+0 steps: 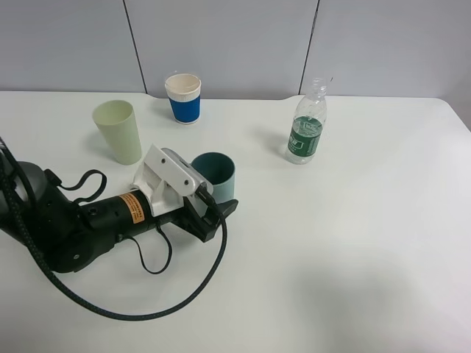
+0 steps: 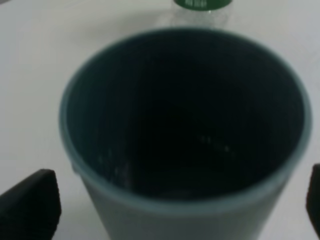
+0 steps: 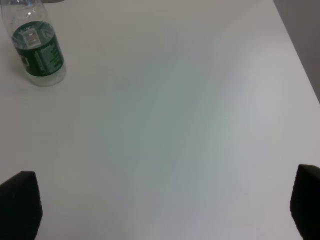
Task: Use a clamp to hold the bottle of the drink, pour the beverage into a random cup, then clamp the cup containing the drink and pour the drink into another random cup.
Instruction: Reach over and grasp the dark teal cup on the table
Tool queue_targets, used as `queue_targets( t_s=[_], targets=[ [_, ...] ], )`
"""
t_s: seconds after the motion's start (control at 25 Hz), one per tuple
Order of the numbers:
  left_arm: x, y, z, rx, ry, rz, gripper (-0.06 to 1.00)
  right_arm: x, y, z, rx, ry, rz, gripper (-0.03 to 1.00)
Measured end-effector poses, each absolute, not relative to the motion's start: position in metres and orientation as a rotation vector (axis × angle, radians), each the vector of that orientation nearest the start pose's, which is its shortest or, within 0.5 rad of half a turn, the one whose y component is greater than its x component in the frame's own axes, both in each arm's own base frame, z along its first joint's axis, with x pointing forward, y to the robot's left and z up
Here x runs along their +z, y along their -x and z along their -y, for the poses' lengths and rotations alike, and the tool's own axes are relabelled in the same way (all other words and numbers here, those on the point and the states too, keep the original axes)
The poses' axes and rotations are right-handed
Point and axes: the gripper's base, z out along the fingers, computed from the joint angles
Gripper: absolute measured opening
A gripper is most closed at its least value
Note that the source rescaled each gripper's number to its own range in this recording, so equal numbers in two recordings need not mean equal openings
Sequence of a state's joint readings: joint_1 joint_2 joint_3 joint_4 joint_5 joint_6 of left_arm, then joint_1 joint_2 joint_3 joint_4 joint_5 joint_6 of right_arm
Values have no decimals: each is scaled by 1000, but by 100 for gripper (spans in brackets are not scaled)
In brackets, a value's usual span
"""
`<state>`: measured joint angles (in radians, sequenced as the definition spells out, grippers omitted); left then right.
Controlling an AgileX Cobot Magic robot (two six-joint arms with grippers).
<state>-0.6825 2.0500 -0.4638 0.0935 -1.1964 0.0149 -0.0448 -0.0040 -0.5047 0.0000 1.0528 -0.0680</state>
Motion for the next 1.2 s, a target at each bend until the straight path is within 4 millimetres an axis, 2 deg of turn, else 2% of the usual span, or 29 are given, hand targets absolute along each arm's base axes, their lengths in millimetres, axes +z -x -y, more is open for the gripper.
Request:
queue_targets(
  t_s=[0.32,0.36,0.4,0.44,0.48,0.52,0.56,0.6,1.0,1.2],
  targets=[
    [75,-226,196,-532,-758,-1745,100,279,6,0,-71,24,-2028,100],
    [76,-226,196,-533,-757,-1742,97,279,6,0,-71,24,-2028,100],
    [76,-226,196,-533,-757,-1742,89,279,6,0,-71,24,-2028,100],
    [76,-226,196,-533,-757,-1742,73,279,6,0,-71,24,-2028,100],
    [76,-226,196,-533,-755,-1742,47,279,6,0,-71,24,-2028,100],
    [76,-226,196,-529,-750,-1744,17,279,6,0,-71,24,-2028,100],
    [76,-226,196,-527,-745,-1744,0,279,6,0,-71,24,-2028,100],
    [76,-227,196,-525,-742,-1745,3,279,6,0,-71,24,-2028,100],
    [76,-227,195,-521,-737,-1748,3,279,6,0,-71,24,-2028,100],
    [87,-228,194,-497,-729,-1779,3,279,6,0,-71,24,-2028,100]
  ],
)
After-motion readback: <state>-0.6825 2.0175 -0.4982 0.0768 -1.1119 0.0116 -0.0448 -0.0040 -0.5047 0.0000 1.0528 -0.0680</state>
